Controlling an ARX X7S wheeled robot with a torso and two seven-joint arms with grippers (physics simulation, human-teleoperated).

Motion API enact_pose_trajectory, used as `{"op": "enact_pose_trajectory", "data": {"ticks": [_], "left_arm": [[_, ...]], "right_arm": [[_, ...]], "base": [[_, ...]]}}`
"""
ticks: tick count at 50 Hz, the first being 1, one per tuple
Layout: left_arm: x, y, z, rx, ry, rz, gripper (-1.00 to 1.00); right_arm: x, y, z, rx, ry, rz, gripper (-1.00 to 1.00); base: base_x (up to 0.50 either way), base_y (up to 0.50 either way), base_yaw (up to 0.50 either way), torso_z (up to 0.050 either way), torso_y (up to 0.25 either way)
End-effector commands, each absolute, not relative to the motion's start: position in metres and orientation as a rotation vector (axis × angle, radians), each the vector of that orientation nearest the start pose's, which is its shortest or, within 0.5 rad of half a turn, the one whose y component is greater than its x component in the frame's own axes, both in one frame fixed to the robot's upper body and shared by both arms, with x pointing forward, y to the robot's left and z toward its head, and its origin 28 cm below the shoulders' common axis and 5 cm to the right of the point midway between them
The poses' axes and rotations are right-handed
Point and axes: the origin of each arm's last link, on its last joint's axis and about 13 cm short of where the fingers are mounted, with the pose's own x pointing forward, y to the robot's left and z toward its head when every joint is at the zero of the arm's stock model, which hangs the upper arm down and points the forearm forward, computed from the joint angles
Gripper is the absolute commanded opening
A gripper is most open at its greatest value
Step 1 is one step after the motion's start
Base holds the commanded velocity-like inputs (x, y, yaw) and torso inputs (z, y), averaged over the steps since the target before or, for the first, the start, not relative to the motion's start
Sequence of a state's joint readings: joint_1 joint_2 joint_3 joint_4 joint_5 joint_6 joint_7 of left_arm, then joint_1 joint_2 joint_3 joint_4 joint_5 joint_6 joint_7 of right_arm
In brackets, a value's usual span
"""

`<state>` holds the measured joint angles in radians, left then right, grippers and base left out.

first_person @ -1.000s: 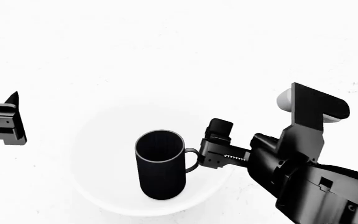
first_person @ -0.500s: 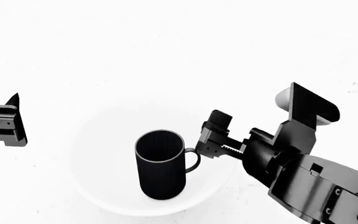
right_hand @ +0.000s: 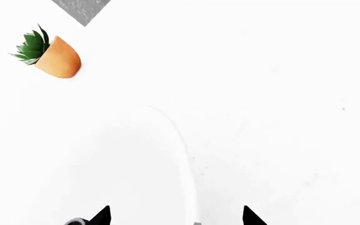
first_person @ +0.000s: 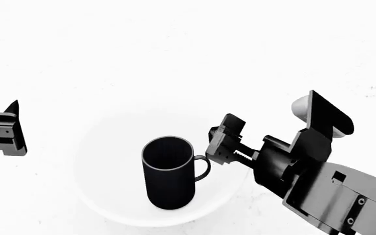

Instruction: Place the cup inside the bowl on the dining table and move the bowl to any counter.

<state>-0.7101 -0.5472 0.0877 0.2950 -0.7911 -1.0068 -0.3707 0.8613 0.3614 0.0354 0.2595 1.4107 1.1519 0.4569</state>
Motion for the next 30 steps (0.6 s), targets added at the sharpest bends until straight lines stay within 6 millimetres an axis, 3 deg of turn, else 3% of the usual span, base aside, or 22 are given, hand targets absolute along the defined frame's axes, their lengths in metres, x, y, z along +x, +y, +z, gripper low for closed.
{"op": "enact_pose_trajectory", "data": {"ticks": [1, 18, 19, 30], "left_arm": [[0.2847, 0.2759, 0.2073, 0.046, 0.110, 0.012, 1.00], [0.2845, 0.2758, 0.2069, 0.044, 0.110, 0.014, 1.00], [0.2848, 0.2754, 0.2069, 0.043, 0.109, 0.014, 1.00], [0.2852, 0.2740, 0.2046, 0.043, 0.114, 0.013, 1.00]], "right_arm": [[0.3148, -0.1439, 0.1934, 0.614, 0.591, 0.362, 1.00], [0.3149, -0.1469, 0.1897, 0.512, 0.604, 0.331, 1.00], [0.3150, -0.1468, 0.1902, 0.513, 0.598, 0.333, -1.00], [0.3154, -0.1467, 0.1934, 0.536, 0.561, 0.340, -1.00]], "base": [[0.00, 0.00, 0.00, 0.000, 0.000], [0.00, 0.00, 0.00, 0.000, 0.000], [0.00, 0.00, 0.00, 0.000, 0.000], [0.00, 0.00, 0.00, 0.000, 0.000]]}}
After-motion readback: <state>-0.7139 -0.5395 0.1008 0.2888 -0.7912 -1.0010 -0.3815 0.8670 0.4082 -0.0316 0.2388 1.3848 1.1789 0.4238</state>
